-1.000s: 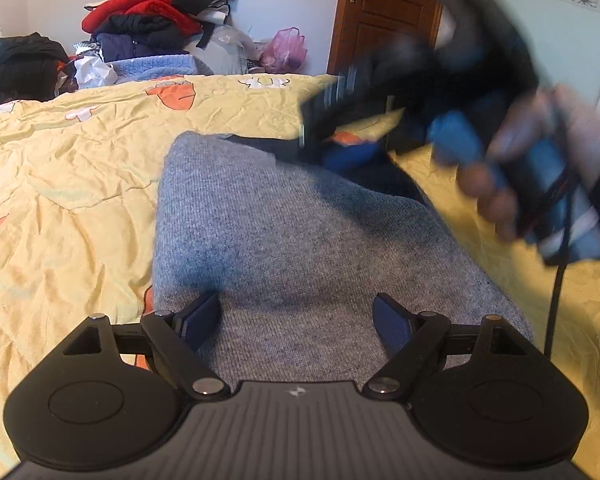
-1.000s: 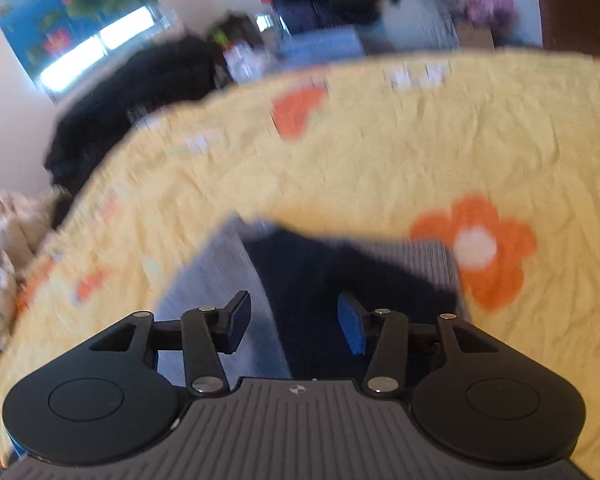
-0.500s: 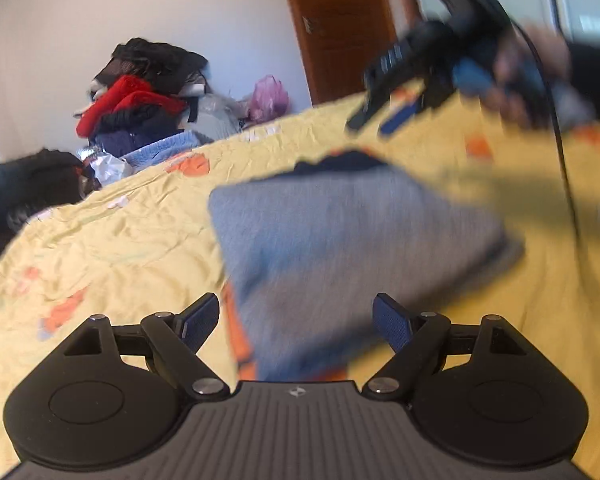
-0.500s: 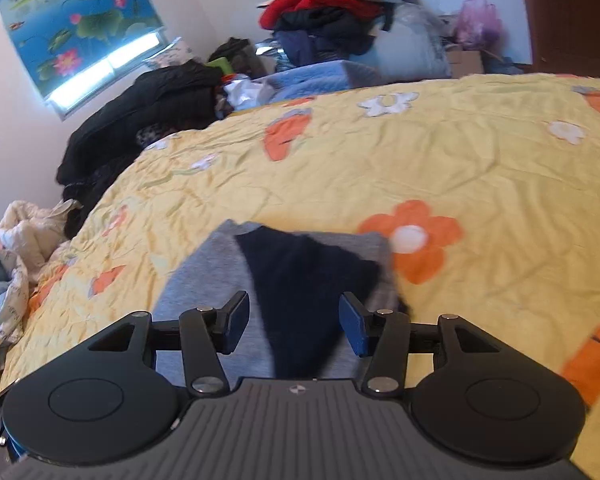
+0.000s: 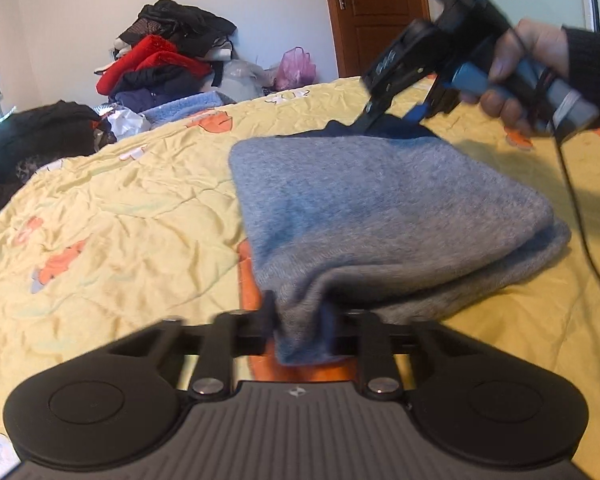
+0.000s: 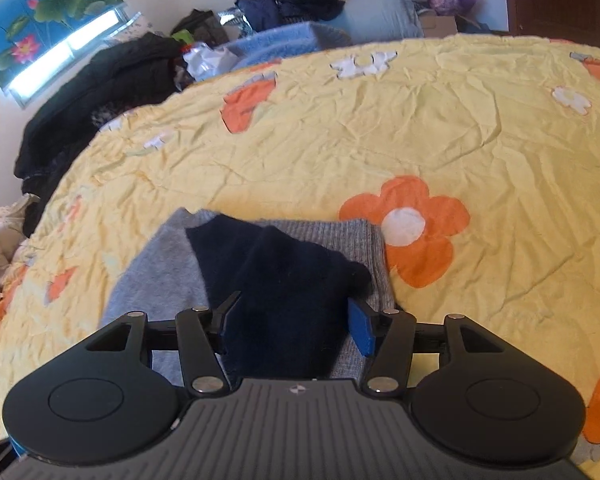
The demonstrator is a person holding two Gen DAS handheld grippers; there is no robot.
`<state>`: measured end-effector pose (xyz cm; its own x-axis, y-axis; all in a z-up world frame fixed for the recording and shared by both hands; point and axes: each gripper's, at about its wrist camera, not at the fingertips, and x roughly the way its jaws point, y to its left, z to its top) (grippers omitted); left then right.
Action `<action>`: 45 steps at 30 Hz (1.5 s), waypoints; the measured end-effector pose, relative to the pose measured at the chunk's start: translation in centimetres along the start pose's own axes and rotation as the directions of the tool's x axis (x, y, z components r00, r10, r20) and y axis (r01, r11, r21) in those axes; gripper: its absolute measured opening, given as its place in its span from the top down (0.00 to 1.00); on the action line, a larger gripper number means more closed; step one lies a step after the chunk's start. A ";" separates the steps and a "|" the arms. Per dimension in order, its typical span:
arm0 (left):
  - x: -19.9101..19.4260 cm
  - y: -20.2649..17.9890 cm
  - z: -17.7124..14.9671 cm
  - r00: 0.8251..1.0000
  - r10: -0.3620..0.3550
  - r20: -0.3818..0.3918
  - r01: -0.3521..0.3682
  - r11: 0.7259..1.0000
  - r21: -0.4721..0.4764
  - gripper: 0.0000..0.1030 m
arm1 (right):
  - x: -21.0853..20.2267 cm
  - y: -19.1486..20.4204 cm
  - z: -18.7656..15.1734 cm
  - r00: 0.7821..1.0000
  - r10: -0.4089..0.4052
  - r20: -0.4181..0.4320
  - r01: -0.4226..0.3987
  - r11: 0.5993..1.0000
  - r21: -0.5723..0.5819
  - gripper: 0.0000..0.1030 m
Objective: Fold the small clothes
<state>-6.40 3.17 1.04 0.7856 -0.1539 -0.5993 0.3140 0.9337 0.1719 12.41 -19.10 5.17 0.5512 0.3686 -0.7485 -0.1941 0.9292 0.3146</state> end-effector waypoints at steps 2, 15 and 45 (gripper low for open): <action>0.1 0.3 -0.2 1.000 0.007 -0.007 -0.007 1.000 -0.027 0.88 | 0.6 0.3 -0.6 1.000 -0.010 -0.001 0.010 0.999 -0.050 0.61; -2.4 0.7 0.0 1.000 -0.030 0.001 0.030 1.000 -0.003 0.85 | -2.8 -1.2 -1.9 0.993 -0.079 0.088 0.082 0.996 -0.030 0.61; 2.1 7.6 0.8 0.901 -0.419 -0.113 0.272 0.748 -0.605 0.84 | -10.3 -0.6 -13.3 0.954 0.272 -0.126 -0.270 0.962 0.032 0.76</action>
<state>-1.96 9.69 1.75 0.5162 -0.4935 -0.7000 0.1259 0.8521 -0.5079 -3.89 -23.06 4.93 0.3707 0.6081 -0.7020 -0.3096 0.7935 0.5239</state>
